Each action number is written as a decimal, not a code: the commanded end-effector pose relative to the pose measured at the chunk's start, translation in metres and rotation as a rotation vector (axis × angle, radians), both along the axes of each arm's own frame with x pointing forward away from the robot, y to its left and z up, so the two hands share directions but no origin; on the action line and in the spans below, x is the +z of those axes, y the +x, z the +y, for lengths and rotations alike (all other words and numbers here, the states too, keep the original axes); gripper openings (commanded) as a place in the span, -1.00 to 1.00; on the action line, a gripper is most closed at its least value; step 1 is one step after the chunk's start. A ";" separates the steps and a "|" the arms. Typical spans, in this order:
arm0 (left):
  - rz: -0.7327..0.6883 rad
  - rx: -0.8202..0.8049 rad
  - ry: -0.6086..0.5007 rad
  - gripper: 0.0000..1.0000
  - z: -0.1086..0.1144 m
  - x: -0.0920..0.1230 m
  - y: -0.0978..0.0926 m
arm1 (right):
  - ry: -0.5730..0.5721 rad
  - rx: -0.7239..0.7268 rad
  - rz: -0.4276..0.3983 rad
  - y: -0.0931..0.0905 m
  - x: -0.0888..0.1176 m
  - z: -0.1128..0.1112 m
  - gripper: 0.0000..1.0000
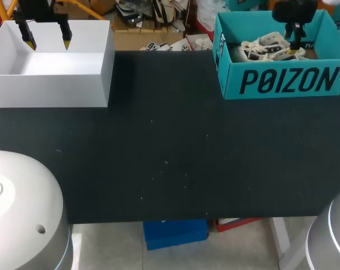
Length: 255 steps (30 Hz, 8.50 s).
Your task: Take the shoe out of the shoebox, open the shoe tongue, remove and reinsert the insole, then place the shoe into the shoebox
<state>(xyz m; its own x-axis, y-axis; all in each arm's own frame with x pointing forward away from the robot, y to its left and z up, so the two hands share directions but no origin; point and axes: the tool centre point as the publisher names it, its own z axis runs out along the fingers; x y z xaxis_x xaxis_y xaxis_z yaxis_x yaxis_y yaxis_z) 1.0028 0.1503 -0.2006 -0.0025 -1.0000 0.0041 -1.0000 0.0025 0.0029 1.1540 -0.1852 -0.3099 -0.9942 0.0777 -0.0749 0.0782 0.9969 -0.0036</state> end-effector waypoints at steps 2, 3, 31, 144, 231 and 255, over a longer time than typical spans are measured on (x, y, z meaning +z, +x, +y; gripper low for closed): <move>0.002 0.002 0.003 1.00 0.000 0.001 0.000 | 0.001 -0.005 -0.013 -0.010 0.000 0.000 -0.25; 0.002 0.002 0.003 1.00 0.000 0.001 0.000 | 0.001 -0.006 -0.013 -0.010 0.000 0.000 -0.52; 0.002 0.002 0.003 1.00 0.000 0.001 0.000 | 0.004 0.015 -0.008 0.004 -0.012 0.005 -0.37; 0.002 0.002 0.003 1.00 0.000 0.001 0.000 | -0.031 -0.003 0.042 0.004 0.038 -0.007 -1.00; 0.002 0.002 0.003 1.00 0.000 0.001 0.000 | 0.052 0.019 0.136 -0.305 0.038 0.395 -1.00; 0.002 0.002 0.003 1.00 0.000 0.001 0.000 | 0.101 0.188 0.204 -0.297 -0.056 0.451 -1.00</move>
<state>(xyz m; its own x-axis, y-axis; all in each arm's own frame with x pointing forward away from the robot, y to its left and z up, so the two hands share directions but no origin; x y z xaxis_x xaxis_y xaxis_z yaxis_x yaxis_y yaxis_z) 1.0028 0.1504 -0.2005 -0.0025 -1.0000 0.0041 -1.0000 0.0025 0.0029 0.8536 0.2576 -0.3561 -0.9868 -0.1117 0.1176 -0.1002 0.9900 0.0994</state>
